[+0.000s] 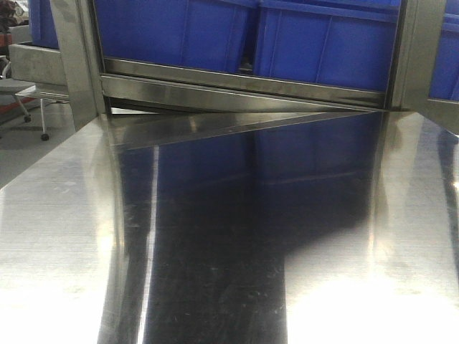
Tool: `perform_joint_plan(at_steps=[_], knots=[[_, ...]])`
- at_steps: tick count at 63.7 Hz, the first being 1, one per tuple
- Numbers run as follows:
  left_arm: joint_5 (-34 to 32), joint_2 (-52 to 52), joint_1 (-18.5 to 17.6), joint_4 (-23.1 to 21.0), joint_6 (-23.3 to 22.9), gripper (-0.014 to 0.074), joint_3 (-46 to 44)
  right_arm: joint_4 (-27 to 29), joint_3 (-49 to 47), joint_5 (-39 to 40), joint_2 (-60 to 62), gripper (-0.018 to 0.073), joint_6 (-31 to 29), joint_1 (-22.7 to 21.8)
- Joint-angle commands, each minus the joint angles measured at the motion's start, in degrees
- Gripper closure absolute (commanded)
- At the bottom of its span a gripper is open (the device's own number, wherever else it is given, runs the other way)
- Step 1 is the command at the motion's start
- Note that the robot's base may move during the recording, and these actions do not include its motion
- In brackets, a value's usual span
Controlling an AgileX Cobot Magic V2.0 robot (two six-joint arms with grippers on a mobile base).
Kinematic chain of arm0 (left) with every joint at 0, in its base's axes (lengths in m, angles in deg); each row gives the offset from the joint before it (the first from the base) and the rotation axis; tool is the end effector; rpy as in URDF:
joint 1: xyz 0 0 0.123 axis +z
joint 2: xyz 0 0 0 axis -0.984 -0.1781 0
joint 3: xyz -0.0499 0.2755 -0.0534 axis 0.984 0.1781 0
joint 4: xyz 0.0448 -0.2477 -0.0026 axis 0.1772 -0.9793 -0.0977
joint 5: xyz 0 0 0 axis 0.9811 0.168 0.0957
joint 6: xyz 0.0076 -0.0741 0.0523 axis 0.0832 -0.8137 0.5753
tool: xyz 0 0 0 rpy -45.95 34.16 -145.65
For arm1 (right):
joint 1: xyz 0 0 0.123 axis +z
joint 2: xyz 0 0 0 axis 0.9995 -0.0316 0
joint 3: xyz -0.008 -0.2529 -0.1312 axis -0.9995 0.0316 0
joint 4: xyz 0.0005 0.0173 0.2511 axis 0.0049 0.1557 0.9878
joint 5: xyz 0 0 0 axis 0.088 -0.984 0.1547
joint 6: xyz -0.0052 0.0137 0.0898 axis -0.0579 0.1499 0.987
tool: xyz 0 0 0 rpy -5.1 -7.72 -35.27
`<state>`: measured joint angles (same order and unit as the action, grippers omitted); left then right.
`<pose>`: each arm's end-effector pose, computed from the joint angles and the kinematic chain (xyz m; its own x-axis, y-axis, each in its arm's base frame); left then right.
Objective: Pick and sort blue part to right shelf
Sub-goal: 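Back the base away from the table holding both bottles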
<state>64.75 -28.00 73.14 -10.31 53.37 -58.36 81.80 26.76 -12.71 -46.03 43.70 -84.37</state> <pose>0.0366 -0.0074 0.3338 0.0063 -0.0776 -0.9970 0.1493 0.9859 -0.0758 0.0657 0.0041 0.2704 -0.0163 0.0239 -0.9996 -0.0624 0.9977 0.0249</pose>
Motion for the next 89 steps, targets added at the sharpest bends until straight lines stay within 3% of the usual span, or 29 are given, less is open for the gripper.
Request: perform_joint_plan(at_steps=[1, 89], knots=[[-5.0, -0.7, 0.0, -0.3, 0.0, 0.021, -1.5, -0.5, -1.7, 5.1, -0.4, 0.0163, -0.4, -0.3], [-5.0, -0.7, 0.0, -0.3, 0.0, 0.021, -1.5, -0.5, -1.7, 5.1, -0.4, 0.0163, -0.4, -0.3]])
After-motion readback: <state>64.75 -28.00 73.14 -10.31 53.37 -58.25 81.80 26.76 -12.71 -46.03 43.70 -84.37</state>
